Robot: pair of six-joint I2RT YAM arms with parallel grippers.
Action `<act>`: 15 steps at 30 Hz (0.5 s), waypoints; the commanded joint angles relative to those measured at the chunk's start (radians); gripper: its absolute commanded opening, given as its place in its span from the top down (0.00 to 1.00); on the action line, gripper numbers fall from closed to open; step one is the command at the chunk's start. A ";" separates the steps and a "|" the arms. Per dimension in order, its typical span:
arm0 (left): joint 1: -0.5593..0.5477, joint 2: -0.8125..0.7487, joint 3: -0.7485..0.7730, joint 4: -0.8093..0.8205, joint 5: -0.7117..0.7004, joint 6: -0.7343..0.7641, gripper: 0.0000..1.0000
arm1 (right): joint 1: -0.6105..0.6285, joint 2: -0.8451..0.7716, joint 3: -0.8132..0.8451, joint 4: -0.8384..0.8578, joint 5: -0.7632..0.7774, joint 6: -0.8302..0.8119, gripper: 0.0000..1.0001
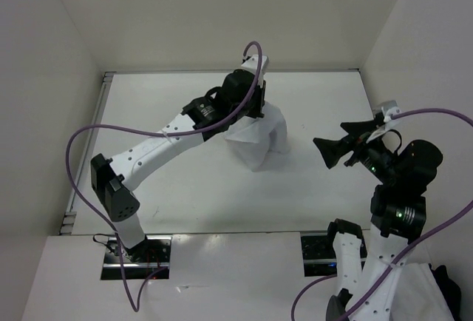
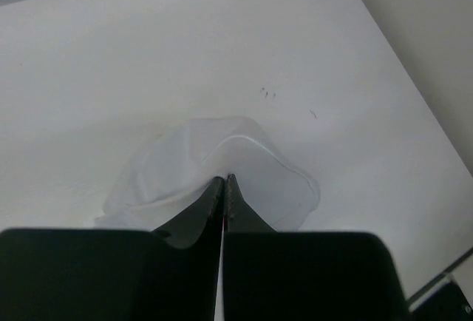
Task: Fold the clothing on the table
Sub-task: Flatten the skirt out
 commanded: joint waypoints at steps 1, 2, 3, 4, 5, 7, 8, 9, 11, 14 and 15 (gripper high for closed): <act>0.011 0.037 0.075 0.078 -0.103 0.038 1.00 | -0.005 -0.087 -0.049 0.017 0.025 -0.046 0.01; 0.011 0.051 0.126 0.046 -0.103 0.020 1.00 | -0.005 -0.098 -0.049 -0.001 0.025 -0.055 0.01; 0.011 0.061 0.145 0.037 -0.094 0.001 1.00 | -0.005 -0.098 -0.058 -0.017 0.013 -0.055 0.01; 0.011 0.061 0.145 0.037 -0.038 -0.025 0.97 | -0.005 -0.098 -0.058 -0.029 0.013 -0.071 0.01; 0.000 0.061 0.145 0.049 0.002 -0.049 0.96 | -0.005 -0.089 -0.070 -0.029 0.013 -0.071 0.01; -0.018 0.052 0.082 0.093 0.050 -0.139 0.96 | -0.005 -0.089 -0.070 -0.040 0.024 -0.081 0.01; -0.049 0.042 0.055 0.137 0.090 -0.164 0.96 | -0.005 -0.101 -0.070 -0.028 0.043 -0.081 0.01; -0.067 0.042 0.022 0.161 0.111 -0.186 0.96 | -0.005 -0.131 -0.070 -0.014 0.101 -0.069 0.01; -0.127 0.042 -0.059 0.219 0.175 -0.261 0.83 | -0.005 -0.179 -0.070 0.041 0.178 -0.042 0.01; -0.179 0.071 -0.105 0.234 0.226 -0.282 0.46 | -0.005 -0.254 -0.061 0.066 0.287 -0.022 0.01; -0.207 0.057 -0.127 0.244 0.217 -0.282 0.38 | -0.005 -0.254 -0.051 0.034 0.310 -0.011 0.01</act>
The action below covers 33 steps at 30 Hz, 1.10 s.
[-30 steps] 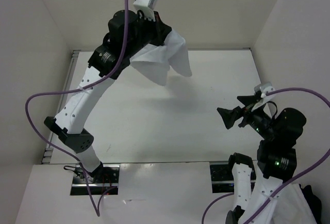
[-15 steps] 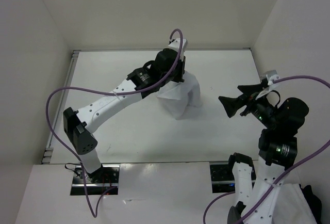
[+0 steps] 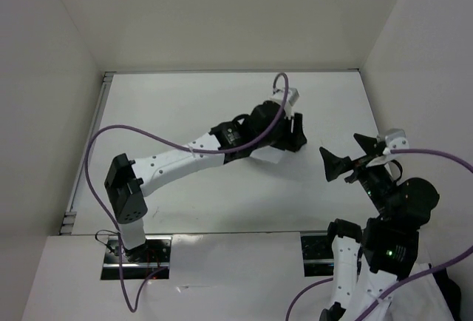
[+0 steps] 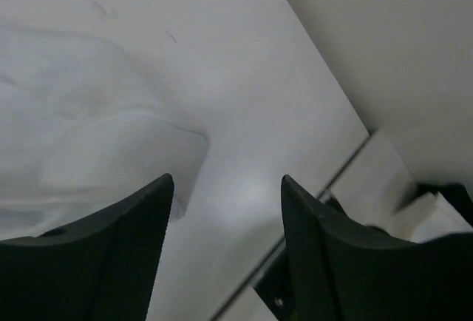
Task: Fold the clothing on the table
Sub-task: Flatten the skirt out
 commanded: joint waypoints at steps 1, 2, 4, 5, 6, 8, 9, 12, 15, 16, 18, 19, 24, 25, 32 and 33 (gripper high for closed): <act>-0.060 -0.033 -0.068 0.102 0.063 -0.070 0.30 | -0.005 -0.043 0.027 0.044 0.133 0.026 0.01; -0.077 -0.105 -0.101 0.123 0.022 -0.070 0.16 | -0.005 -0.031 0.038 0.011 0.147 0.026 0.01; -0.086 -0.196 -0.213 0.145 -0.125 -0.051 0.02 | -0.005 -0.022 0.038 -0.017 0.173 0.026 0.01; -0.086 -0.284 -0.247 0.154 -0.165 -0.023 0.00 | -0.005 -0.022 0.038 -0.029 0.186 0.012 0.01; -0.086 -0.322 -0.300 0.154 -0.244 -0.008 0.00 | -0.005 -0.022 0.038 -0.029 0.197 0.012 0.01; -0.086 -0.368 -0.315 0.091 -0.297 0.050 0.00 | -0.005 -0.022 0.038 -0.040 0.197 0.003 0.01; -0.086 -0.368 -0.325 0.050 -0.349 0.051 0.00 | -0.005 -0.022 0.038 -0.049 0.197 0.003 0.01; -0.076 -0.350 -0.374 -0.061 -0.374 0.098 0.00 | -0.005 0.006 0.023 -0.063 0.156 0.003 0.01; -0.048 -0.311 -0.447 -0.110 -0.374 0.135 0.00 | -0.005 0.026 0.014 -0.063 0.145 -0.006 0.01; -0.013 -0.285 -0.457 -0.128 -0.329 0.144 0.00 | -0.005 0.038 0.014 -0.074 0.133 -0.006 0.01; 0.033 -0.259 -0.467 -0.128 -0.215 0.207 0.00 | -0.005 0.038 0.004 -0.074 0.133 -0.006 0.01; 0.086 -0.230 -0.467 -0.128 -0.072 0.227 0.00 | -0.005 0.038 0.004 -0.074 0.133 -0.006 0.01; 0.223 -0.123 -0.398 -0.168 0.101 0.291 0.02 | -0.005 0.000 -0.006 -0.074 0.099 -0.006 0.01; 0.242 -0.101 -0.398 -0.168 0.118 0.305 0.03 | -0.005 0.000 -0.006 -0.074 0.099 -0.006 0.01; 0.406 -0.029 -0.378 -0.090 0.377 0.394 0.09 | -0.005 0.000 -0.006 -0.074 0.090 -0.016 0.01; 0.435 -0.018 -0.388 -0.052 0.478 0.410 0.11 | -0.005 0.000 -0.006 -0.074 0.090 -0.016 0.01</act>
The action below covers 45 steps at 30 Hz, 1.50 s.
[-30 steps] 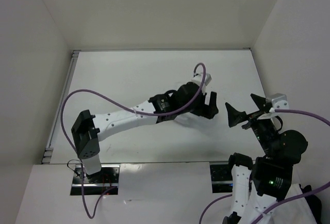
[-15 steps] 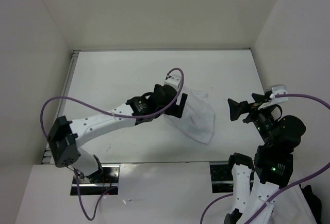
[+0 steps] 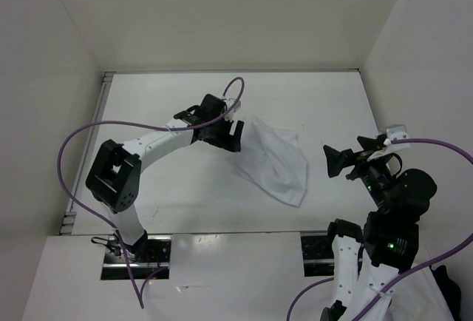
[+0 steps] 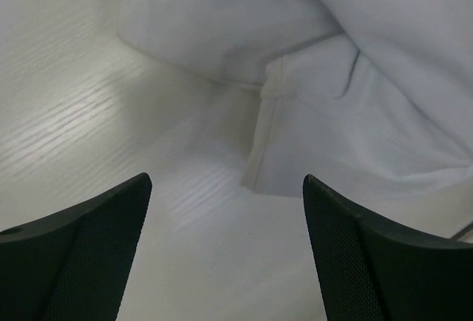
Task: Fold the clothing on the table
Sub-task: Flatten the skirt out
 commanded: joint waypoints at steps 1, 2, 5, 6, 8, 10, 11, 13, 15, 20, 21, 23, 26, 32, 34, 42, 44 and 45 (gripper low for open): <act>0.053 0.028 0.010 0.094 0.271 0.070 0.12 | -0.005 -0.004 -0.004 0.000 -0.019 -0.011 0.01; 0.062 0.040 0.009 0.109 0.311 0.082 0.13 | -0.005 -0.004 -0.004 0.000 -0.019 -0.011 0.01; 0.087 0.081 0.028 0.118 0.460 0.116 0.14 | -0.005 -0.004 -0.004 0.000 -0.028 -0.011 0.01; 0.087 0.110 0.028 0.103 0.515 0.125 0.14 | -0.005 -0.004 -0.004 0.000 -0.028 -0.011 0.01; 0.096 0.135 0.042 0.088 0.541 0.137 0.16 | -0.005 -0.004 -0.004 0.000 -0.028 -0.011 0.01; 0.096 0.149 0.042 0.088 0.572 0.148 0.17 | -0.005 -0.004 -0.004 0.000 -0.028 -0.011 0.01; 0.096 0.149 0.042 0.100 0.584 0.148 0.17 | -0.005 -0.004 -0.004 0.000 -0.028 -0.011 0.01; 0.096 0.149 0.019 0.114 0.594 0.148 0.17 | -0.005 -0.004 -0.004 0.000 -0.028 -0.011 0.01; 0.096 0.158 0.019 0.123 0.594 0.160 0.17 | -0.005 -0.004 -0.004 0.000 -0.028 -0.011 0.01; 0.096 0.177 0.019 0.123 0.639 0.170 0.46 | -0.005 -0.004 -0.004 0.000 -0.028 -0.011 0.01; 0.096 0.186 0.028 0.123 0.652 0.170 0.61 | -0.005 -0.004 -0.004 0.000 -0.028 -0.011 0.01; 0.096 0.195 0.028 0.114 0.664 0.170 0.73 | -0.005 -0.004 -0.004 0.000 -0.028 -0.011 0.01; 0.096 0.204 0.019 0.114 0.673 0.170 0.77 | -0.005 -0.004 -0.013 0.000 -0.028 -0.011 0.01; 0.105 0.200 -0.003 0.123 0.660 0.148 1.00 | -0.005 -0.004 -0.013 0.009 -0.028 -0.011 0.01; 0.105 0.152 -0.003 0.123 0.649 0.089 1.00 | -0.005 -0.013 -0.013 0.009 -0.028 -0.011 0.01; 0.064 0.005 0.490 -0.061 0.417 -0.068 1.00 | -0.005 0.025 -0.024 0.018 -0.004 0.031 0.01; 0.064 0.005 0.650 -0.093 0.406 -0.122 1.00 | -0.005 0.095 -0.024 0.018 -0.030 0.032 0.01; 0.064 0.023 0.704 -0.110 0.393 -0.134 1.00 | -0.005 0.124 -0.007 0.004 -0.051 0.032 0.01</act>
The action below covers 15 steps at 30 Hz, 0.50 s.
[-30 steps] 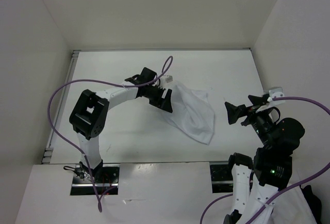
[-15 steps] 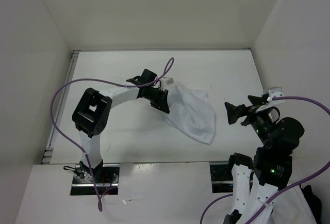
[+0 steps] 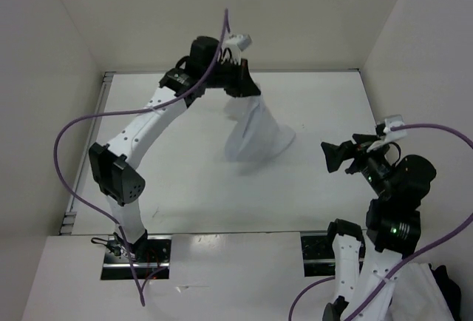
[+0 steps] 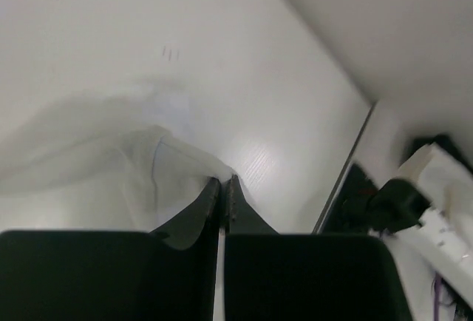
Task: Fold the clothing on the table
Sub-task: Flatten the skirt out
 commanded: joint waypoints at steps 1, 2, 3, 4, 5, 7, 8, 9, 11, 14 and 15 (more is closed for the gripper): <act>-0.015 -0.076 0.230 -0.060 -0.047 -0.097 1.00 | -0.005 0.164 0.040 -0.009 -0.070 0.040 0.01; -0.015 -0.062 0.282 -0.097 -0.047 -0.122 1.00 | -0.005 0.204 0.064 -0.036 -0.099 0.059 0.01; -0.015 -0.033 0.387 -0.120 -0.047 -0.122 1.00 | -0.005 0.250 0.095 -0.055 -0.148 0.076 0.01; -0.027 -0.018 0.441 -0.140 -0.061 -0.122 1.00 | -0.005 0.349 0.148 -0.072 -0.313 0.086 0.01; -0.039 -0.002 0.492 -0.183 -0.073 -0.134 1.00 | -0.005 0.391 0.170 -0.084 -0.407 0.086 0.01; -0.053 0.047 0.654 -0.231 -0.110 -0.134 1.00 | -0.005 0.440 0.193 -0.061 -0.541 0.111 0.01; -0.065 0.065 0.711 -0.279 -0.125 -0.144 1.00 | -0.005 0.451 0.181 -0.028 -0.532 0.140 0.01; -0.066 0.105 0.768 -0.303 -0.134 -0.153 1.00 | -0.005 0.451 0.158 0.049 -0.521 0.175 0.01; -0.090 0.148 0.933 -0.359 -0.134 -0.153 1.00 | -0.005 0.477 0.059 0.104 -0.581 0.255 0.01; -0.116 0.225 1.082 -0.421 -0.145 -0.173 1.00 | -0.005 0.499 -0.028 0.226 -0.682 0.347 0.01; -0.116 0.252 1.150 -0.430 -0.156 -0.173 1.00 | -0.005 0.499 -0.028 0.226 -0.682 0.347 0.01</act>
